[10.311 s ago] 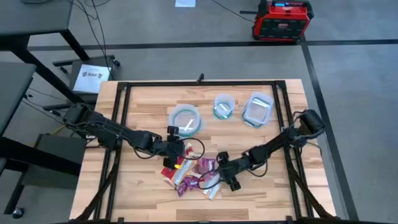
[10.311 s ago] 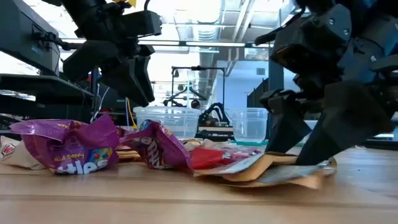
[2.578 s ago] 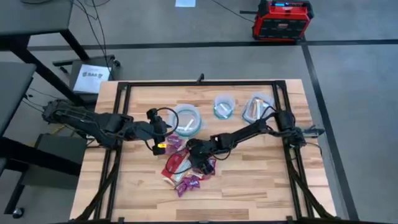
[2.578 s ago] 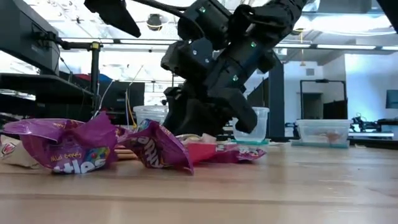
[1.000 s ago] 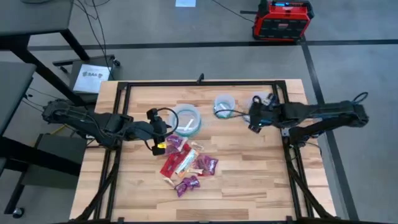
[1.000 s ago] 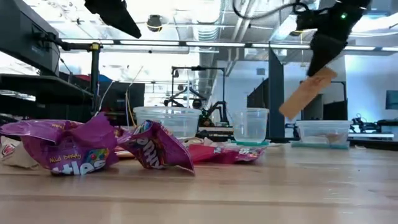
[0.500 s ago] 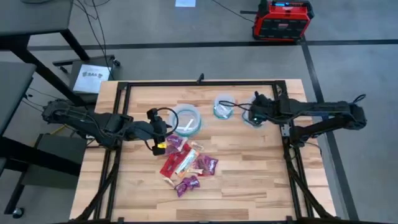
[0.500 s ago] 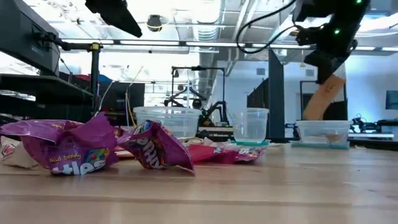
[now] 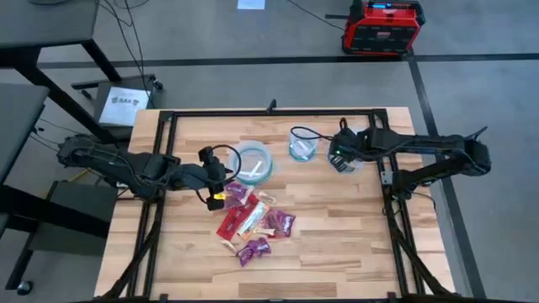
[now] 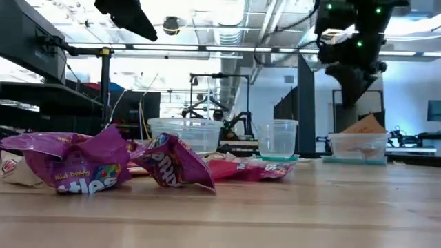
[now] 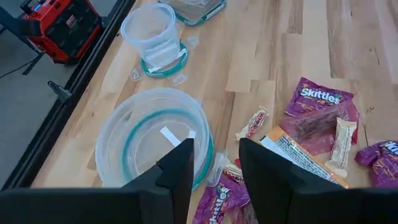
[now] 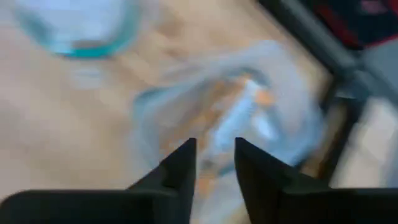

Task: Sort candy
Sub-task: Put the yellow candy into the rectangular transparent bin

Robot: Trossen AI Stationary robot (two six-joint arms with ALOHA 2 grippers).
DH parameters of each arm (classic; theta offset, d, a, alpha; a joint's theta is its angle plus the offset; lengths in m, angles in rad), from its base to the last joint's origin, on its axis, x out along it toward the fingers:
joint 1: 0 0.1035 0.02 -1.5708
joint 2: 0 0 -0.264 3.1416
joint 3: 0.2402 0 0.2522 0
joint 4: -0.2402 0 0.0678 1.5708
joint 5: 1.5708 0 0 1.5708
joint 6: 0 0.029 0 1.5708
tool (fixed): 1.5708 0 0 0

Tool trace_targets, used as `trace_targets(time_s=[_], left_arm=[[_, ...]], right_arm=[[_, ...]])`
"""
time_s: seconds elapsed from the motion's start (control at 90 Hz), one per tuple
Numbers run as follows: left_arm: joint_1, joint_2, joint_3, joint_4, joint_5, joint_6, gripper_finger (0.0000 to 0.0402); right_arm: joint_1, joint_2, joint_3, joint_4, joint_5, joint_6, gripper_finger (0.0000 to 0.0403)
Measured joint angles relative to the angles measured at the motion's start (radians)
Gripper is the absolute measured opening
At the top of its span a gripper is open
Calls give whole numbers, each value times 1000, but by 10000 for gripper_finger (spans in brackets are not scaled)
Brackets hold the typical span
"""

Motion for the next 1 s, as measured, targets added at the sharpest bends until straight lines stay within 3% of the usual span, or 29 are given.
trace_targets(time_s=[0.122,0.189,0.356,0.456,0.678,1.0], left_arm=[[0,0,0,-5,0,-1,114],[0,0,0,-5,0,-1,114],[0,0,0,-5,0,-1,114],[0,0,0,-7,0,-2,114],[0,0,0,-19,0,-1,114],[0,0,0,-37,0,-7,114]], right_arm=[[99,27,0,285,-241,-125,148],[171,70,0,479,-322,-207,155],[329,271,0,886,-355,-453,156],[381,430,20,1037,-354,-583,154],[393,698,195,1077,-339,-687,145],[359,910,380,966,-376,-740,143]])
